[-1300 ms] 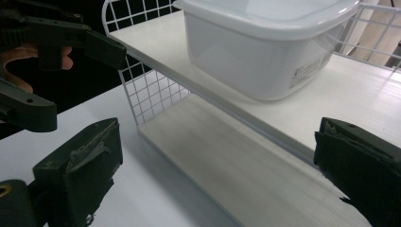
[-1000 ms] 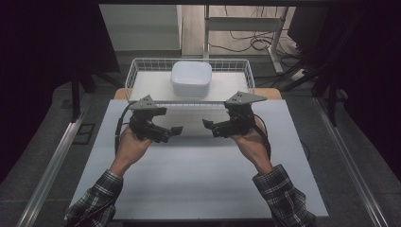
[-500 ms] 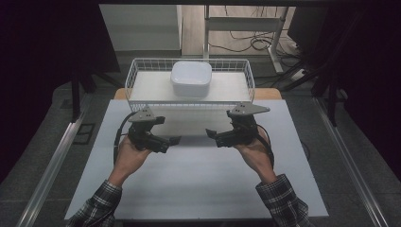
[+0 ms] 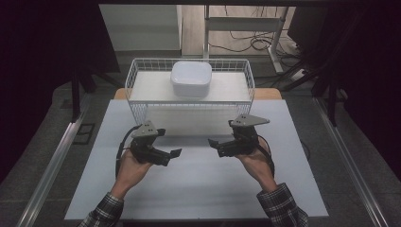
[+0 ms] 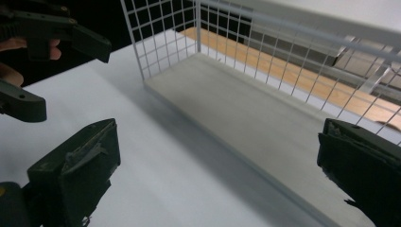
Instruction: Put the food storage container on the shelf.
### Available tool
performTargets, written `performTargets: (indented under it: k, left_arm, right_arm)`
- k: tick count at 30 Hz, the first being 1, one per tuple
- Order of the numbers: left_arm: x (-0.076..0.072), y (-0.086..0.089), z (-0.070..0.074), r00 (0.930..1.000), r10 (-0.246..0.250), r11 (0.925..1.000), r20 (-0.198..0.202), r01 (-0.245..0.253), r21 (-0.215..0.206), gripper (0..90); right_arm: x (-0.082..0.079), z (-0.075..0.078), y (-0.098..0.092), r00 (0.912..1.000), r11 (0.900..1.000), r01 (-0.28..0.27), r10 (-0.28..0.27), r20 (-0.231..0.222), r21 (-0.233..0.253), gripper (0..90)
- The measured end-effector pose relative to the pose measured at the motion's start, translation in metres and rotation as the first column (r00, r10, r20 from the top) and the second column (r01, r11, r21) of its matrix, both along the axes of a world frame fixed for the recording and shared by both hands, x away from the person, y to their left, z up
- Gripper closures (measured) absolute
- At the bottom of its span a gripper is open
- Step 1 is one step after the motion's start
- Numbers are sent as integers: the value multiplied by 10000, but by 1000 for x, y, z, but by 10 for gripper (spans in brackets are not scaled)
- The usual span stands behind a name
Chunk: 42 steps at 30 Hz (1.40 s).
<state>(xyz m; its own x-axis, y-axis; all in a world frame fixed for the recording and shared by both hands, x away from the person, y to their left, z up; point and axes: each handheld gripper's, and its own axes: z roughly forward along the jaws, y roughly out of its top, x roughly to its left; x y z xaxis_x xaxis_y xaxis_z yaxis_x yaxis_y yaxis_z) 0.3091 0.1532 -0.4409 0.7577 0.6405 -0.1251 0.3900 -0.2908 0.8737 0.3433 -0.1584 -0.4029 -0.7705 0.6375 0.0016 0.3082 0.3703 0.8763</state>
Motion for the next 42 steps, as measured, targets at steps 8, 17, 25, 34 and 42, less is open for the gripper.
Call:
performTargets:
  k: [8, 17, 25, 34, 42]
  left_arm:
    - [-8, 6, -17, 9996, 97, 10000, -280, -97, -3, 14]
    - [-18, 11, -29, 9996, 166, 9998, -243, -168, -81, 15]
    - [-27, 17, -44, 9986, 48, 9999, -529, -41, 131, 0]
    - [-41, 34, -53, 9957, 415, 9987, -834, -389, 322, 0]
    - [-45, 42, -65, 9889, 331, 9992, -1448, -293, 281, 0]
  right_arm:
    - [-9, -12, -7, 10000, 10000, 25, -25, -54, 40, 0]
    - [-19, -30, -9, 9996, 9995, -83, 74, -262, -307, 0]
    - [-23, -45, -16, 9994, 9988, 60, -77, -347, -496, 0]
    - [-35, -51, -30, 9983, 9974, 353, -380, -438, -621, 0]
    - [-49, -59, -42, 9980, 9951, 504, -534, -330, -853, 0]
